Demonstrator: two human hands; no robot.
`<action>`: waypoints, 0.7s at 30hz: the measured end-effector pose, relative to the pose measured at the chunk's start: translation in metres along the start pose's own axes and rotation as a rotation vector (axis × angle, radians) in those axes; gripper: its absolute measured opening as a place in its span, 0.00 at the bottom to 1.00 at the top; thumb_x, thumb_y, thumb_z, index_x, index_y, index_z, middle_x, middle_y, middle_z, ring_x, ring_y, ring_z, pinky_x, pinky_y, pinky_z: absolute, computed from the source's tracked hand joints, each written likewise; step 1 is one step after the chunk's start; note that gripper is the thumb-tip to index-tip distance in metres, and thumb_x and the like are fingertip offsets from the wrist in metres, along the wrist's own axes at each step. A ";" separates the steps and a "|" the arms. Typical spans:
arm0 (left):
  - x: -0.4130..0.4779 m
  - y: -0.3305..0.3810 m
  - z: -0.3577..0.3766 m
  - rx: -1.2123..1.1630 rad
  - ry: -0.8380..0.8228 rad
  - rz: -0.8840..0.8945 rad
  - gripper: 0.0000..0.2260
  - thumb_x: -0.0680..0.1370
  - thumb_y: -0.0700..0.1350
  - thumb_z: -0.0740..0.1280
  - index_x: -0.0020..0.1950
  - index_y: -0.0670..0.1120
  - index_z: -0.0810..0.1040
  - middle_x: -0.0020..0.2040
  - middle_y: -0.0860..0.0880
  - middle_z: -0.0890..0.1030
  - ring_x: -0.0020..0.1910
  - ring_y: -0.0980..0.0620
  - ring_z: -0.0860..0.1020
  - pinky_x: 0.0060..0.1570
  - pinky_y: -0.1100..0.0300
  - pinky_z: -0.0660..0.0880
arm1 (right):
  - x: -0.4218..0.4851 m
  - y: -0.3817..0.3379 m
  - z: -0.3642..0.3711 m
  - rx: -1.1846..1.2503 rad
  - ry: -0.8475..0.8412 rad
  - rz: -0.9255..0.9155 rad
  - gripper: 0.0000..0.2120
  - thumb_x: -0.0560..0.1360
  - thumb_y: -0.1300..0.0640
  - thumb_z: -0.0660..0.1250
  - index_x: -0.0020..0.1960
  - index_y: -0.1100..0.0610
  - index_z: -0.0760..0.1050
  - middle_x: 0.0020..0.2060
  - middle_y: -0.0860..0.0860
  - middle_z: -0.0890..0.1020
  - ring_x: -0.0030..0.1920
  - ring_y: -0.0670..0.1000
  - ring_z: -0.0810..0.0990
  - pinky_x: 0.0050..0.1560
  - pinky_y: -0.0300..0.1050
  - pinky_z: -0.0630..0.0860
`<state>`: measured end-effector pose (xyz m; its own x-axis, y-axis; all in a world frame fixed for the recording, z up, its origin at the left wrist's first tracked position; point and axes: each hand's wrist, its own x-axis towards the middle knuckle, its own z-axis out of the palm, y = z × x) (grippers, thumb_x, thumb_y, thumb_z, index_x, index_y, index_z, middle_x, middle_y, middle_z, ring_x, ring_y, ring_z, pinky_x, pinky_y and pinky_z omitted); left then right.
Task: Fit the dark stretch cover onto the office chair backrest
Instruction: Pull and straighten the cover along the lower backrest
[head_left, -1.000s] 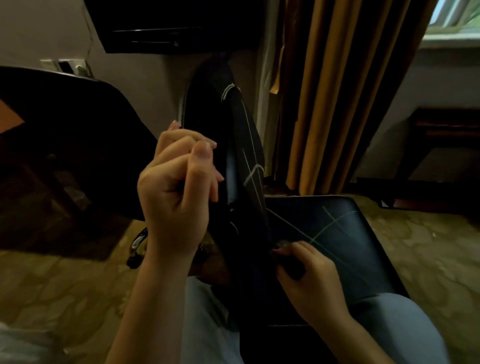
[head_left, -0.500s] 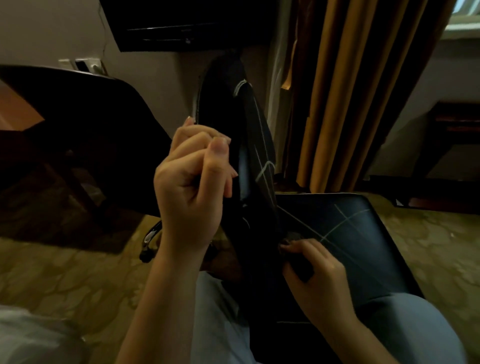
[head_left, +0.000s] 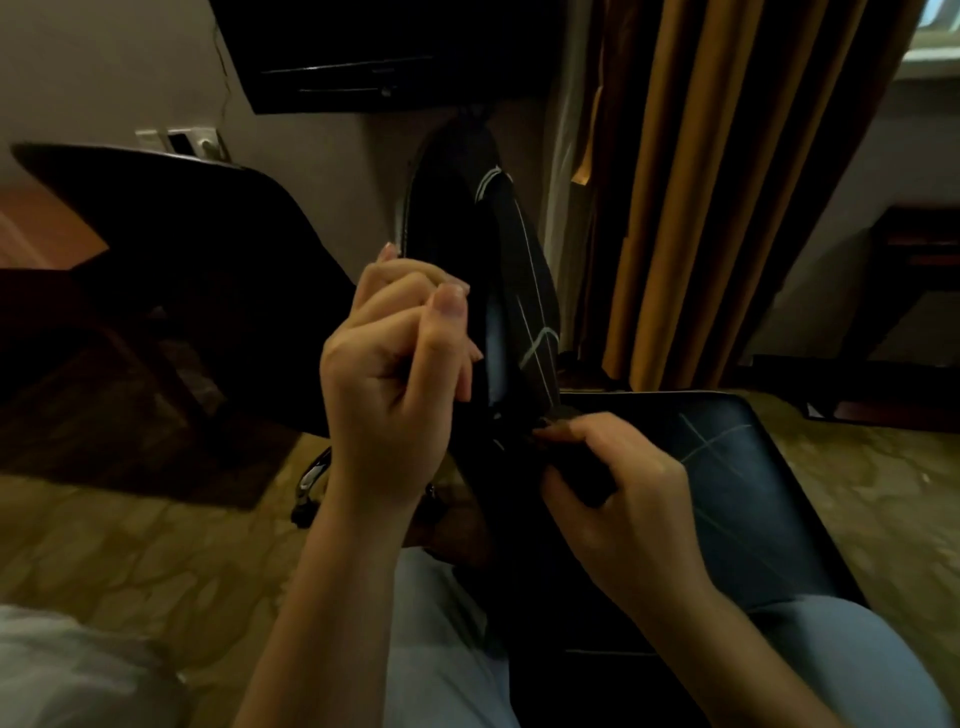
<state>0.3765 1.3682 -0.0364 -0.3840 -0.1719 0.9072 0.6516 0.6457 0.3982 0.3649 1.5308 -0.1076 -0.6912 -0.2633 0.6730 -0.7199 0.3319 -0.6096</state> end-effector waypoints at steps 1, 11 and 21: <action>0.000 0.000 0.000 0.001 0.003 0.002 0.22 0.81 0.38 0.55 0.26 0.44 0.71 0.27 0.47 0.73 0.43 0.56 0.76 0.61 0.57 0.66 | -0.006 0.005 0.002 -0.006 0.001 0.002 0.11 0.69 0.63 0.72 0.50 0.55 0.79 0.46 0.46 0.81 0.48 0.42 0.79 0.47 0.38 0.78; -0.002 -0.001 0.006 -0.001 0.070 -0.016 0.22 0.80 0.39 0.54 0.26 0.46 0.70 0.28 0.51 0.73 0.47 0.54 0.77 0.66 0.56 0.63 | -0.045 0.041 -0.006 -0.154 -0.110 0.232 0.11 0.67 0.62 0.74 0.47 0.51 0.82 0.45 0.42 0.81 0.46 0.42 0.80 0.43 0.46 0.80; -0.001 -0.001 0.000 0.022 0.009 -0.002 0.22 0.81 0.39 0.54 0.26 0.44 0.71 0.27 0.48 0.73 0.45 0.56 0.77 0.63 0.59 0.64 | 0.000 -0.002 -0.001 0.090 -0.001 -0.002 0.11 0.69 0.65 0.72 0.50 0.56 0.80 0.46 0.48 0.82 0.49 0.43 0.80 0.47 0.41 0.78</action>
<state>0.3761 1.3683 -0.0374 -0.3793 -0.1801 0.9076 0.6358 0.6619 0.3971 0.3662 1.5311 -0.1055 -0.6898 -0.2644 0.6739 -0.7240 0.2482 -0.6436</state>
